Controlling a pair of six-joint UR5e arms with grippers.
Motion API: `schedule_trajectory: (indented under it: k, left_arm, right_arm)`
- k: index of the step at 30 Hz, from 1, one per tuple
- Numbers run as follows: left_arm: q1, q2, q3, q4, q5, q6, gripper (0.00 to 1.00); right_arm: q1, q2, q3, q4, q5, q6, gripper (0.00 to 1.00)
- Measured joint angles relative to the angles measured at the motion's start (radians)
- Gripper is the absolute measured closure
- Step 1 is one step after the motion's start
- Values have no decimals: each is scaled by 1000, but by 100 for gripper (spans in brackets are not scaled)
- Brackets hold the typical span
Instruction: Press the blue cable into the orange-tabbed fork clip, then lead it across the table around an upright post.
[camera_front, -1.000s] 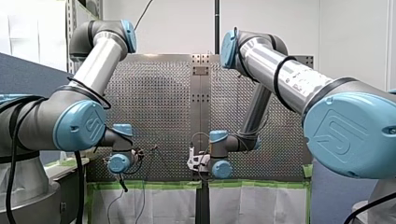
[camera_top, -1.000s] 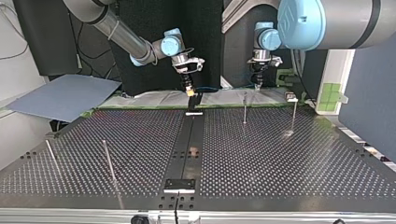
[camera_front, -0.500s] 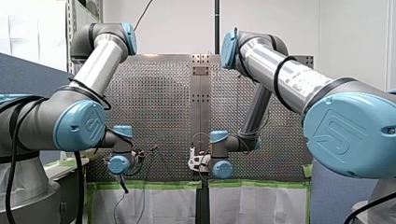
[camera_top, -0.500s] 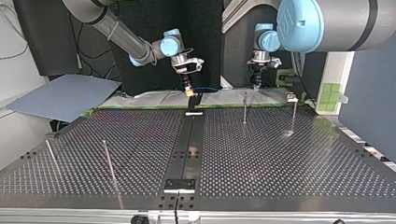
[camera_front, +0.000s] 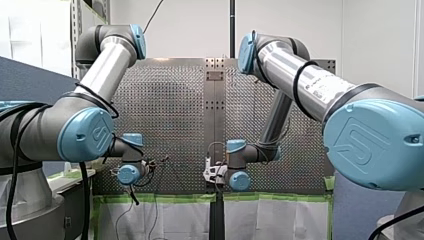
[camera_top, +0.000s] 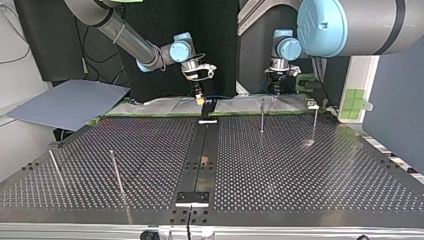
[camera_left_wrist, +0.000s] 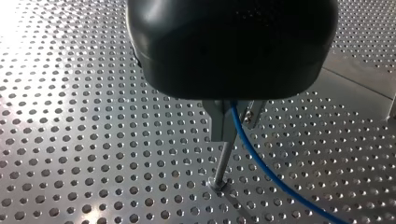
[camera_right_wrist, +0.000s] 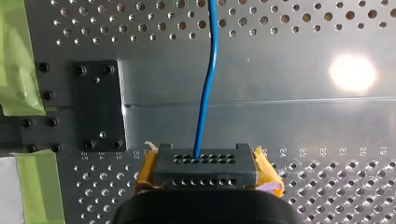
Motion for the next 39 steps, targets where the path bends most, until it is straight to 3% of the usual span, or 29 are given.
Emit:
schedule_trajectory:
  k: [20,27,39]
  left_arm:
    - [12,-1,66,-92,2,-14,100]
    - [15,-1,84,-112,2,-14,100]
    - [18,-1,126,-156,3,-13,100]
  right_arm:
    - [-26,17,-26,4,26,0,100]
    - [-31,57,-53,38,34,0,100]
    - [-36,64,-109,69,34,3,100]
